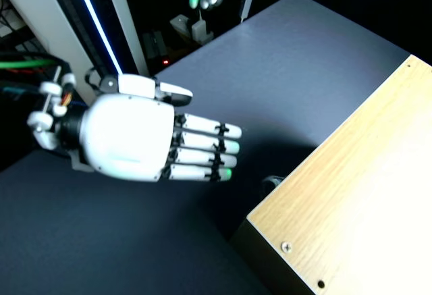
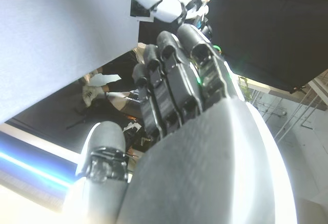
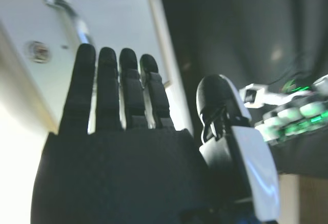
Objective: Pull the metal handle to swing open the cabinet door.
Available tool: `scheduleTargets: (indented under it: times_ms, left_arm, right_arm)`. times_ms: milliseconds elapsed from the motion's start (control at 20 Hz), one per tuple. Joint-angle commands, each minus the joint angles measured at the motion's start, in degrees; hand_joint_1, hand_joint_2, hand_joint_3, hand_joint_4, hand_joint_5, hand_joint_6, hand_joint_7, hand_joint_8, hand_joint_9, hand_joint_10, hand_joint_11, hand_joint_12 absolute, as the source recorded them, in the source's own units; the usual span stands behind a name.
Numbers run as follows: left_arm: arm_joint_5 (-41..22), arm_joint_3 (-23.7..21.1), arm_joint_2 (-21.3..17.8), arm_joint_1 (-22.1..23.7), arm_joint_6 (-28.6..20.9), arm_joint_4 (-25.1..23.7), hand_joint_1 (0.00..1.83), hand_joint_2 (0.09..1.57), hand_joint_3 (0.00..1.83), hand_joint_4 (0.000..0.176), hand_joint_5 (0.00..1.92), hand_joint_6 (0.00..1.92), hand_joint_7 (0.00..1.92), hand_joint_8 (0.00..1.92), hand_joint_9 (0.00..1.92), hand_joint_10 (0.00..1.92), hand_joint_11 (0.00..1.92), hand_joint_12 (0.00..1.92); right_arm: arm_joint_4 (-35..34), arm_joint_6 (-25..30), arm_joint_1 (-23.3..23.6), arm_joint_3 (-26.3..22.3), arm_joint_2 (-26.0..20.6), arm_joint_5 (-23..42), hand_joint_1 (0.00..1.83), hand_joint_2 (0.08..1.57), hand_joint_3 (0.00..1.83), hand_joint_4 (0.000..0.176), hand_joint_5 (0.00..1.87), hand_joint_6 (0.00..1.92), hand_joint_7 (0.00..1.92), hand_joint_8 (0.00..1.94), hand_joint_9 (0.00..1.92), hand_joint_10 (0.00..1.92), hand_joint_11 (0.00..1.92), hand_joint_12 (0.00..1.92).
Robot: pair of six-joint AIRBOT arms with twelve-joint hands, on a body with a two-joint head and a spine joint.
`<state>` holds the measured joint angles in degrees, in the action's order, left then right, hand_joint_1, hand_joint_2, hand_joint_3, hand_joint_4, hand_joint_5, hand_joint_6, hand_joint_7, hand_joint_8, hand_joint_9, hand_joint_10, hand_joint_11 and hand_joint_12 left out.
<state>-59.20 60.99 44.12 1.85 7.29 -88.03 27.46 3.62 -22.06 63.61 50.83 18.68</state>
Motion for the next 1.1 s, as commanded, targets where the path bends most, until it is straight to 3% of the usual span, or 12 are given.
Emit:
scheduleTargets:
  times_ms: [0,250,450,800,1050]
  left_arm:
    - [-1.2,-0.1,-0.3,0.5,0.5,5.8,0.0,1.56,0.0,0.0,0.5,0.01,0.53,0.01,0.48,0.01,0.11,0.83]
    - [-1.1,-0.1,-0.3,0.5,0.5,5.8,0.0,1.56,0.0,0.0,0.5,0.0,0.53,0.0,0.48,0.0,0.1,0.83]
    - [-1.1,-0.1,-0.3,0.5,0.5,5.8,0.0,1.57,0.0,0.0,0.51,0.01,0.54,0.01,0.49,0.01,0.11,0.84]
    - [-1.1,-0.1,-0.3,0.5,0.5,5.8,0.0,1.57,0.0,0.0,0.53,0.01,0.56,0.01,0.52,0.01,0.13,0.85]
    - [-1.1,-0.1,-0.3,0.5,0.5,5.8,0.0,1.57,0.02,0.0,0.55,0.01,0.57,0.01,0.52,0.01,0.13,0.86]
  right_arm:
    - [-2.2,0.5,0.8,-0.3,-0.3,5.0,0.0,1.54,0.0,0.0,0.17,0.0,0.16,0.0,0.13,0.0,0.0,0.38]
    - [-6.9,1.4,0.7,-2.4,-1.5,5.0,0.0,1.54,0.0,0.0,0.18,0.0,0.18,0.0,0.15,0.0,0.0,0.45]
    - [-11.0,1.4,0.0,-4.1,-3.0,4.4,0.0,1.56,0.0,0.0,0.15,0.0,0.14,0.0,0.12,0.0,0.0,0.33]
    - [-23.8,1.4,-0.2,-4.6,-3.4,-0.9,0.0,1.56,0.01,0.0,0.15,0.0,0.14,0.0,0.12,0.0,0.0,0.33]
    - [-28.8,1.4,-0.2,-4.3,-3.4,-3.6,0.0,1.56,0.0,0.0,0.16,0.0,0.15,0.0,0.13,0.0,0.0,0.36]
